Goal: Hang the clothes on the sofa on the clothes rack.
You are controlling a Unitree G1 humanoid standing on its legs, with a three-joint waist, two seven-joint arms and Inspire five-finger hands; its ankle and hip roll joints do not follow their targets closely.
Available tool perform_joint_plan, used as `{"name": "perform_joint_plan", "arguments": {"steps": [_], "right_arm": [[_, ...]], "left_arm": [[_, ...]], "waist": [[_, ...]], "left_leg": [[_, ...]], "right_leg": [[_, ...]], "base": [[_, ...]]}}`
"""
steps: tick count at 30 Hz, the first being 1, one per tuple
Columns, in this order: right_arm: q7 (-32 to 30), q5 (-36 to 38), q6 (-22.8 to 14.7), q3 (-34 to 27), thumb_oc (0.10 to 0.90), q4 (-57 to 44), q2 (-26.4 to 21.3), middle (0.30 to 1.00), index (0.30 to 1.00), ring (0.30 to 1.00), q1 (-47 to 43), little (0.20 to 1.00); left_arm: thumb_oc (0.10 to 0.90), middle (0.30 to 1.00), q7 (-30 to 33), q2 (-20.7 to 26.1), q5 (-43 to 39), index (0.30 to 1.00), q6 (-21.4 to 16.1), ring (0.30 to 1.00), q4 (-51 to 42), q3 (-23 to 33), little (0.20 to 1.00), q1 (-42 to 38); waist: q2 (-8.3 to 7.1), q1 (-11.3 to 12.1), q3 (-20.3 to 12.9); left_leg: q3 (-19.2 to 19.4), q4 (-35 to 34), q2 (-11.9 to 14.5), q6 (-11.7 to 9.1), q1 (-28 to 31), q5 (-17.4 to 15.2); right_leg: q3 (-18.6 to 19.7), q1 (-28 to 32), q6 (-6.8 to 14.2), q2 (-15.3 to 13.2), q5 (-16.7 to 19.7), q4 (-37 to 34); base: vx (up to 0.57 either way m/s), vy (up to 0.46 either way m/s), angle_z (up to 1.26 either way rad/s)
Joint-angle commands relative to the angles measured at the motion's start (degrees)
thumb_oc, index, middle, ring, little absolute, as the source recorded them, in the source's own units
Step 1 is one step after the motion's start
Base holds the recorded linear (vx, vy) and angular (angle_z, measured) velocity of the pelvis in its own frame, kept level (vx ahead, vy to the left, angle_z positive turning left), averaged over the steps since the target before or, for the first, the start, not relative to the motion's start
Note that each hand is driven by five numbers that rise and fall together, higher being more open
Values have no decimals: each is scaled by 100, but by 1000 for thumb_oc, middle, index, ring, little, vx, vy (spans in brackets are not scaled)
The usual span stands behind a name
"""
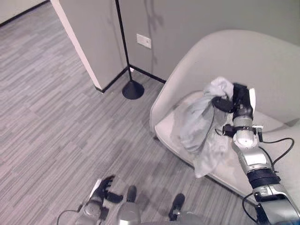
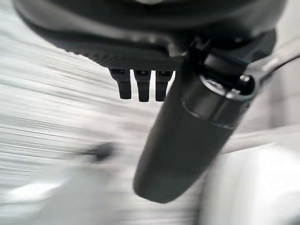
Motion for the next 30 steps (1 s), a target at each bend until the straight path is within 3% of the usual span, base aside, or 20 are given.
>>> {"name": "perform_joint_plan", "arguments": {"steps": [1, 7, 12, 13, 17, 22, 30], "right_arm": [[-455, -459, -711, -348, 400, -718, -488, 300, 300, 300, -699, 300], [-964, -687, -662, -390, 400, -1040, -622, 300, 300, 300, -1986, 300], [-1127, -580, -621, -246, 400, -1303, -558, 300, 300, 300, -2710, 300], [-1162, -516, -677, -204, 400, -1416, -459, 300, 300, 300, -2809, 300], [-1188, -447, -750, -106, 400, -1447, -422, 300, 300, 300, -3004, 300], [-1393, 10, -946, 348, 400, -1069, -647, 300, 300, 300, -4293, 300], [-1527, 561, -1028, 952, 400, -288, -229, 300, 300, 300, -5587, 300]], "left_arm": [[800, 900, -34, 313, -855, 900, -374, 900, -703, 66, 900, -173], [800, 900, 177, 524, -1286, 900, -487, 900, -2252, 472, 900, 72], [800, 900, 592, 658, -999, 900, -584, 900, -3205, 816, 900, 12], [800, 900, 820, 690, -830, 900, -757, 900, -3413, 940, 900, -91], [800, 900, 1085, 723, -515, 900, -936, 900, -3472, 962, 900, -268], [800, 900, 1551, 987, 564, 900, -1045, 900, -2970, 308, 900, -870], [800, 900, 1074, 911, 103, 900, -1138, 900, -3292, -519, 900, -1310]], "waist": [[-236, 161, -709], [-329, 291, -913], [-388, 335, -1025], [-417, 347, -1051], [-459, 343, -1053], [-552, 283, -1114], [-582, 209, -1187]], "left_leg": [[-96, -25, 317, -240, -363, 247], [-87, -25, 437, -290, -236, 248], [-109, -25, 545, -348, -218, 317], [-115, -25, 578, -374, -215, 339], [-109, -25, 631, -415, -213, 372], [-43, -25, 764, -478, -198, 446], [16, -25, 821, -486, -177, 443]], "right_leg": [[261, 612, 432, -255, -641, 31], [319, 747, 386, -135, -731, 31], [377, 778, 318, 1, -793, 31], [389, 786, 291, 47, -810, 31], [421, 784, 264, 97, -824, 31], [511, 727, 244, 198, -807, 31], [586, 703, 225, 266, -784, 31]], "base": [[45, -30, 0], [-6, -29, -3], [-28, -52, -7], [-22, -59, -4], [-24, -51, -3], [-33, -40, -10], [-5, -14, -8]]}}
